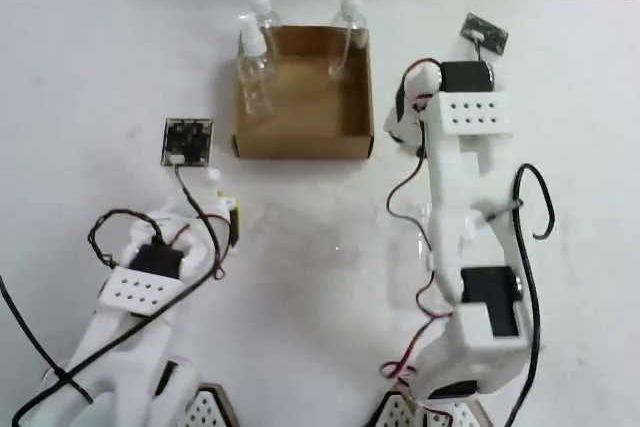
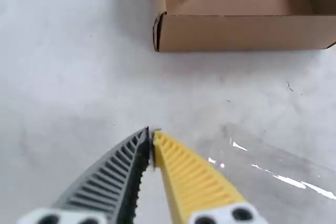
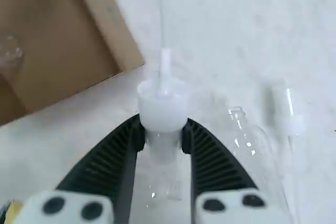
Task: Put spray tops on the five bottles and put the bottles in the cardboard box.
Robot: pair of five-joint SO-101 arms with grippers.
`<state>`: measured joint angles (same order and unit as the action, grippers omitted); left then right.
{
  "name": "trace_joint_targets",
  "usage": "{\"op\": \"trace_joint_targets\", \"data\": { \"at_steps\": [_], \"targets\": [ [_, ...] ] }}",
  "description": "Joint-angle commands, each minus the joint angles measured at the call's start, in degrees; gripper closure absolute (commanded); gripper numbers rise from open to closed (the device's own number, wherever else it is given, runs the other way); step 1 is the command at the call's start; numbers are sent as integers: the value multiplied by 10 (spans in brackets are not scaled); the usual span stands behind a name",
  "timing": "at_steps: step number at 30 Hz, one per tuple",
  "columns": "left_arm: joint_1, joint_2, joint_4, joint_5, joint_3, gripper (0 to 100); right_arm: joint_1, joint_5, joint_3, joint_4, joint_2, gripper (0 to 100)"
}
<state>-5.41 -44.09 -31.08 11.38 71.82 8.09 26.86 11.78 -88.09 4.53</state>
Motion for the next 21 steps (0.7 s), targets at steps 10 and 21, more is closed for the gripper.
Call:
{"op": "trace_joint_targets", "data": {
  "at_steps": [10, 21],
  "targets": [
    [335, -19, -10, -77, -28, 977, 224, -232, 0, -100, -146, 982],
    [528, -15, 7, -262, -36, 976, 372, -438, -220, -73, -148, 981]
  ]
}}
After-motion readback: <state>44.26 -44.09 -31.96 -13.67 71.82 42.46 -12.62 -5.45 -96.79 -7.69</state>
